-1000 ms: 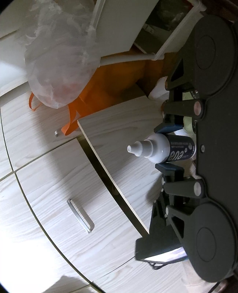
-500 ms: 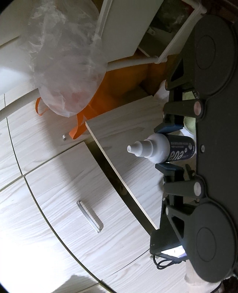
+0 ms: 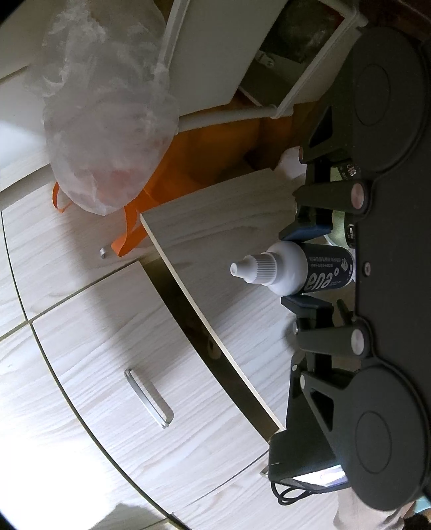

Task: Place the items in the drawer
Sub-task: 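Keep pulling the drawer open with the left tool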

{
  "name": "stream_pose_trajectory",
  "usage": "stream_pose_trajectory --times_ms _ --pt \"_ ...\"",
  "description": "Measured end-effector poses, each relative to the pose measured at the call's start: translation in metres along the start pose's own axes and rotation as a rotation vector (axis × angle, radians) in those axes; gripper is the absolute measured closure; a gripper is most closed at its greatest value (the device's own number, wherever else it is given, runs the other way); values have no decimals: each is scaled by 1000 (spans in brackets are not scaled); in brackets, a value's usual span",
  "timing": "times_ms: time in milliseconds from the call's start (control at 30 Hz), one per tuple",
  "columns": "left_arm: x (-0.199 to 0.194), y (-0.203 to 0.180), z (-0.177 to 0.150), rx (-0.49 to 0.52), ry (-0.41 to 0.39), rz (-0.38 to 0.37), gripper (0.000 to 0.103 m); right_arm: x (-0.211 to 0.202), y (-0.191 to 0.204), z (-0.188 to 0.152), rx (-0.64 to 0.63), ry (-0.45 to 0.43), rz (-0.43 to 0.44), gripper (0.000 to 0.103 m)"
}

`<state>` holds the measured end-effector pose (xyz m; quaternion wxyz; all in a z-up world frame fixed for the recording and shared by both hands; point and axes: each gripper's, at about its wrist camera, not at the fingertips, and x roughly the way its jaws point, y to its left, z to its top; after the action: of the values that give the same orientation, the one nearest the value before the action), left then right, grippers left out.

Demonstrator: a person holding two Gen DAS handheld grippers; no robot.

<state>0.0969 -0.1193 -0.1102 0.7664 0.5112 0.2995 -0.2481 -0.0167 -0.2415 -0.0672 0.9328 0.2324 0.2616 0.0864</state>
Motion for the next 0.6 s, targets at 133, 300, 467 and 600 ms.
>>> stream_pose_trajectory --times_ms 133,300,467,600 --pt "1 -2 7 55 48 -16 79 -1 -1 -1 2 -2 -5 63" --pt "3 -2 8 85 60 -20 79 -1 -4 -2 14 -5 -18 63" --pt "3 0 5 40 28 -48 79 -2 -8 1 42 -20 -20 63" --pt "-2 -4 7 38 26 -56 79 -3 -6 3 35 -31 -27 63"
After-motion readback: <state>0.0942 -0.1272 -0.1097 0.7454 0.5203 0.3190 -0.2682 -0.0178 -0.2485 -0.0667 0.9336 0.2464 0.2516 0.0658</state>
